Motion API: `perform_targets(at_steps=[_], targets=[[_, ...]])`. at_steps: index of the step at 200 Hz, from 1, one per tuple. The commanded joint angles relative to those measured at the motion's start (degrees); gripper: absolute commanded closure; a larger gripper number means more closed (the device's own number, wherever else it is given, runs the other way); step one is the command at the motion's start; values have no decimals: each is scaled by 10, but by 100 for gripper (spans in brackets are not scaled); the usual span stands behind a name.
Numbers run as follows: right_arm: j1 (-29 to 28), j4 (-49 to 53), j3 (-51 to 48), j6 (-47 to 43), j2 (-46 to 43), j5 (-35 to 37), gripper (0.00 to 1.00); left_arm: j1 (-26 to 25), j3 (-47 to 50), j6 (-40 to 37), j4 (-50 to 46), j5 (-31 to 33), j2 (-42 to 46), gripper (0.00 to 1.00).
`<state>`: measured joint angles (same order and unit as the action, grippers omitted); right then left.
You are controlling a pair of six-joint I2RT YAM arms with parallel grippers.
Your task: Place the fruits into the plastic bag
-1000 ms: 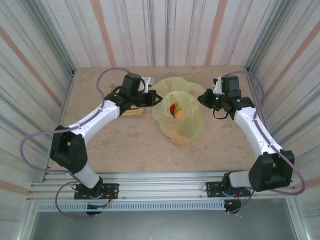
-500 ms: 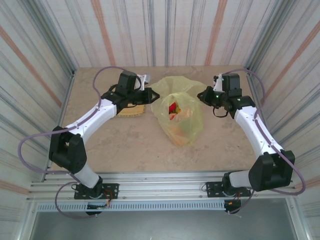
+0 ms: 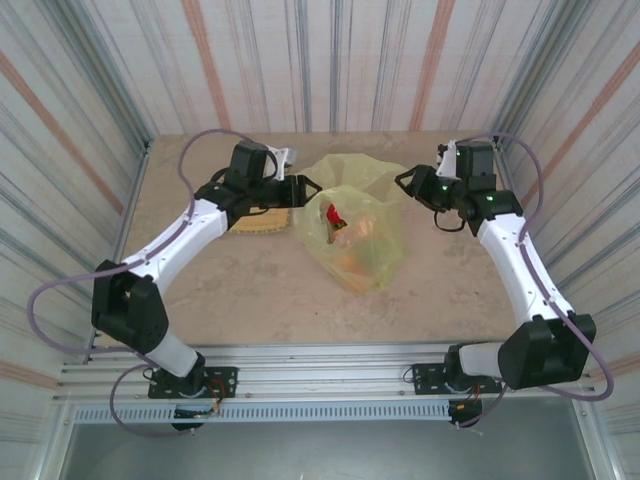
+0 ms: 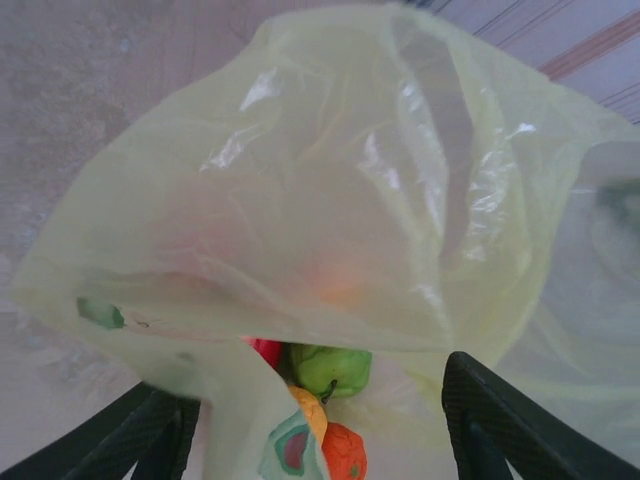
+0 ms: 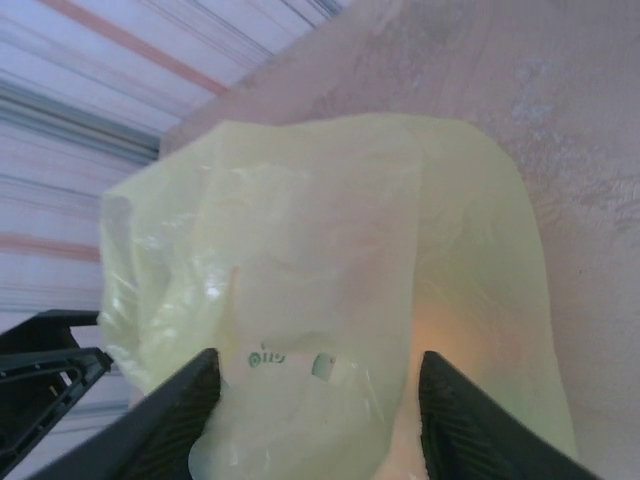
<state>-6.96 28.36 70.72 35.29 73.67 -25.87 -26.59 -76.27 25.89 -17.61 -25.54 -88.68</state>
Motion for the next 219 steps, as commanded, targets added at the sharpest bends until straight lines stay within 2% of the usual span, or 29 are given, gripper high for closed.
perform_targets(at_steps=[1, 24, 72, 130, 172, 219], targets=[[11, 24, 32, -8, -31, -15, 38, 12, -2, -32, -27, 29, 58, 27], [21, 32, 51, -15, -46, -12, 31, 20, 11, -46, -30, 54, 95, 21], [54, 47, 71, -41, -67, 0, 20, 51, 45, -76, -42, 122, 172, 15], [94, 62, 36, -84, -87, 88, 0, 87, 180, -106, -1, 288, 300, 3], [102, 26, -49, -109, -93, 182, 1, 109, 299, -84, 64, 356, 357, 1], [102, -48, -155, -121, -104, 275, 1, 143, 380, -77, 107, 408, 356, 1]])
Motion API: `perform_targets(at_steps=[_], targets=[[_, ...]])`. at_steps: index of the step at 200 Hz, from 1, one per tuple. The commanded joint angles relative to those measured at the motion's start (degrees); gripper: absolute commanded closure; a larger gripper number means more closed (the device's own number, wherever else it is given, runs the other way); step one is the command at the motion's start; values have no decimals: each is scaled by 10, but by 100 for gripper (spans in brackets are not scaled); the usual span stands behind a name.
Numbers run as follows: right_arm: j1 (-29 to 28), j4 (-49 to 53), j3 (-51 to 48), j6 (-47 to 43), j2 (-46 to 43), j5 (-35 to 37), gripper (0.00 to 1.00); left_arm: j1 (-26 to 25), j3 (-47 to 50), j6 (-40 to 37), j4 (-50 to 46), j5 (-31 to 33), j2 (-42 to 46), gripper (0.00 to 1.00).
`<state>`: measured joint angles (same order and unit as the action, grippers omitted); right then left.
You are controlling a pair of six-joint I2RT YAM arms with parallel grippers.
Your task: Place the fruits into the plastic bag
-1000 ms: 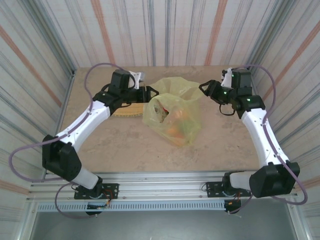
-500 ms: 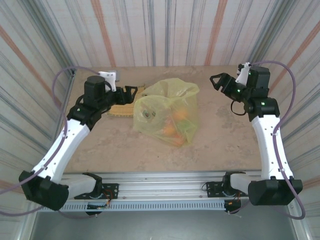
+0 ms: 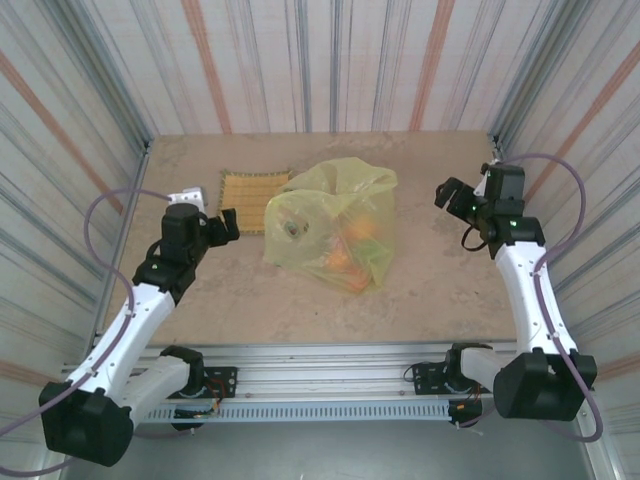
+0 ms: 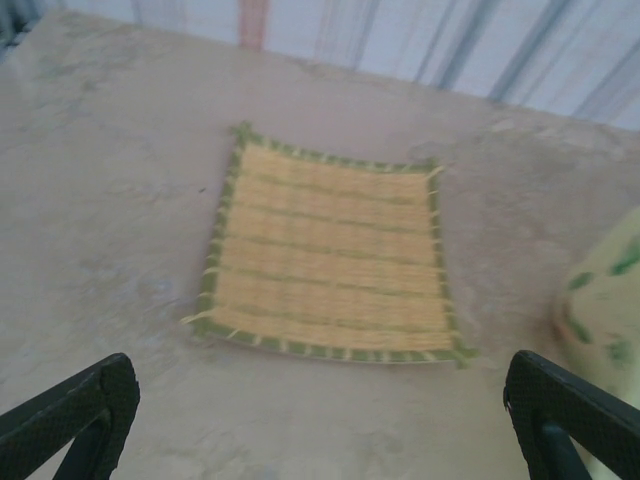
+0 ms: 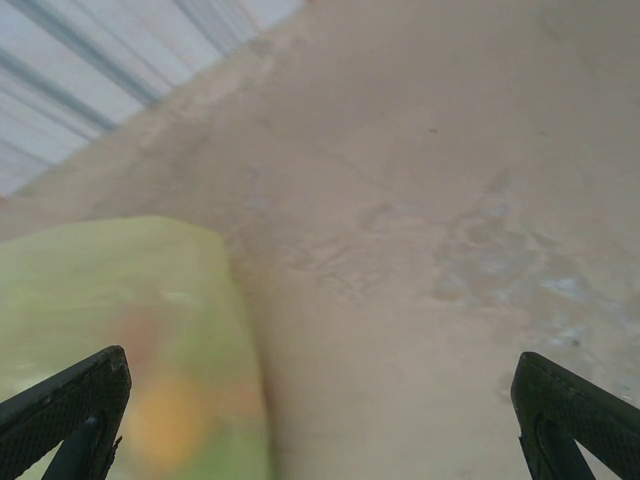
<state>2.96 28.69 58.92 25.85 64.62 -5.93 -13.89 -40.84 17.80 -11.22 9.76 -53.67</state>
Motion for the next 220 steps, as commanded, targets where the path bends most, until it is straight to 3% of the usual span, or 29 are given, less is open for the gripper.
perform_targets(at_steps=[1, 34, 69, 77, 93, 119, 143, 170, 220], targets=[[4, -54, -41, -27, -14, 79, 1, 16, 27, 4, 44, 56, 6, 1], [6, -92, -89, -38, -12, 138, 1, 45, 71, -13, 71, 87, 0, 1], [7, -176, -162, -48, -9, 187, 1, 49, 135, -57, 188, 115, -50, 1], [7, -193, -176, -49, -6, 188, 1, 55, 115, -52, 148, 115, -60, 1], [7, -223, -199, -47, 2, 188, 1, 58, 114, -84, 167, 124, -76, 1], [6, -283, -231, -57, 20, 202, 1, 66, 175, -119, 300, 125, -100, 1], [-2, -347, -258, -84, 37, 214, 1, 68, 209, -159, 416, 106, -155, 1], [-14, -442, -295, -113, 56, 232, 1, 69, 183, -179, 420, 62, -192, 1], [-39, -669, -364, -170, 131, 256, 1, 107, 196, -193, 568, 1, -287, 1]])
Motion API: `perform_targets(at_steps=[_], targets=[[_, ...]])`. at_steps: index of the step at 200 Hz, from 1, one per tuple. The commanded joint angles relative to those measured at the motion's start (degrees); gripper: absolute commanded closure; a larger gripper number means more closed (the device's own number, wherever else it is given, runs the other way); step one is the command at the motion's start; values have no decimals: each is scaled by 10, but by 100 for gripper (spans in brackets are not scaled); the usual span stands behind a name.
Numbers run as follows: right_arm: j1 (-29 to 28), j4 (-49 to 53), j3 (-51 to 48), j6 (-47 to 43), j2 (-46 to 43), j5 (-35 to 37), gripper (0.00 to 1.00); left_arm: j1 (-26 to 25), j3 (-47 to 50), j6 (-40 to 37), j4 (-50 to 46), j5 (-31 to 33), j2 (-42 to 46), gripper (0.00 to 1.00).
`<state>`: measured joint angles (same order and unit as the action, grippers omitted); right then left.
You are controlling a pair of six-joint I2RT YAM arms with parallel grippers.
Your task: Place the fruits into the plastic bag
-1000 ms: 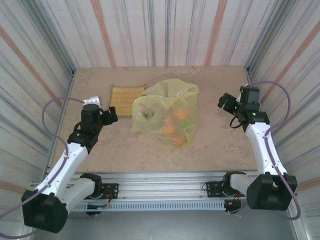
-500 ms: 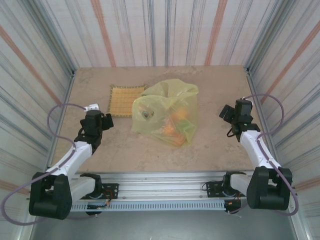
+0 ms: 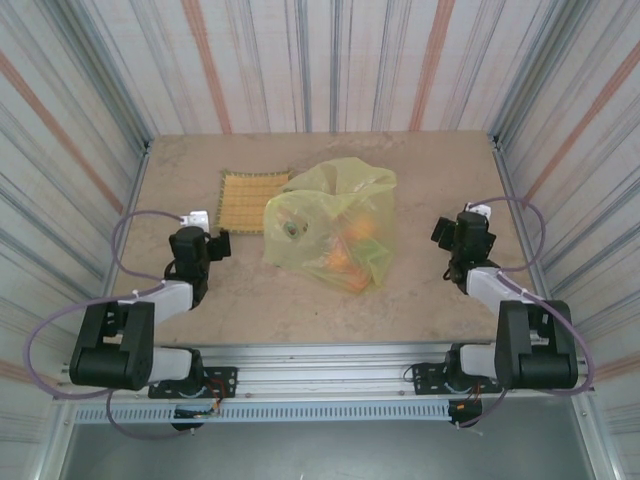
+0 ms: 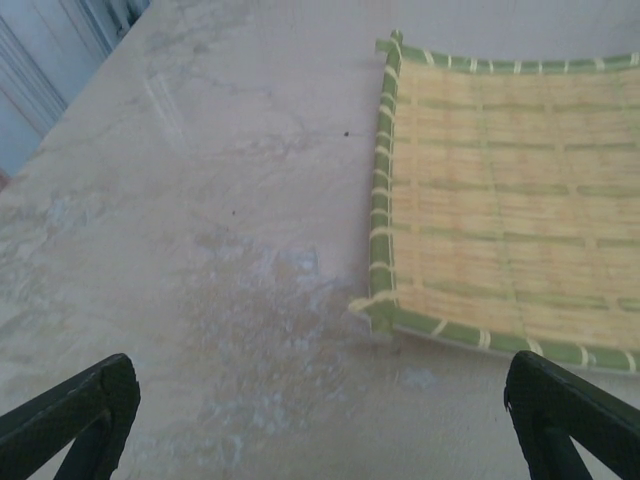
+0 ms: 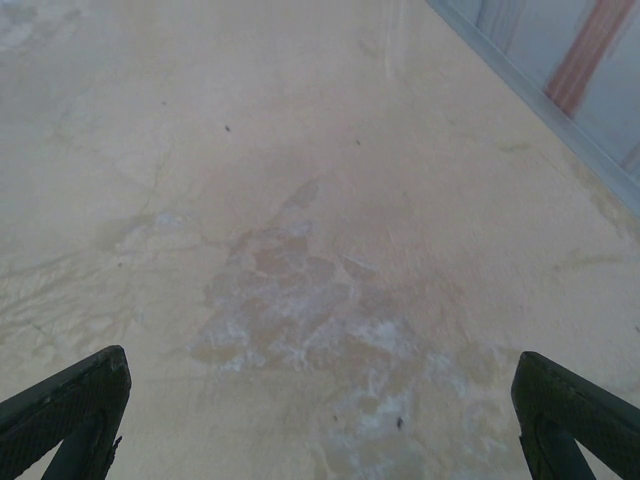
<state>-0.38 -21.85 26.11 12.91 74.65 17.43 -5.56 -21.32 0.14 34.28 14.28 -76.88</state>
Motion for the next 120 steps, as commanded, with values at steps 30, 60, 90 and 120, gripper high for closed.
perform_targets(at_steps=[30, 60, 90, 120], targets=[[-3, -267, -55, -61, 98, -34, 1, 33, -14, -26, 117, -99, -92, 1], [-3, -317, -59, -80, 143, -69, 1, 39, -20, -40, 118, -140, -99, 1], [13, -267, -41, -62, 135, -94, 1, 40, -22, -38, 108, -142, -96, 1], [12, -277, -44, -65, 138, -91, 1, 40, -20, -39, 112, -142, -95, 1]])
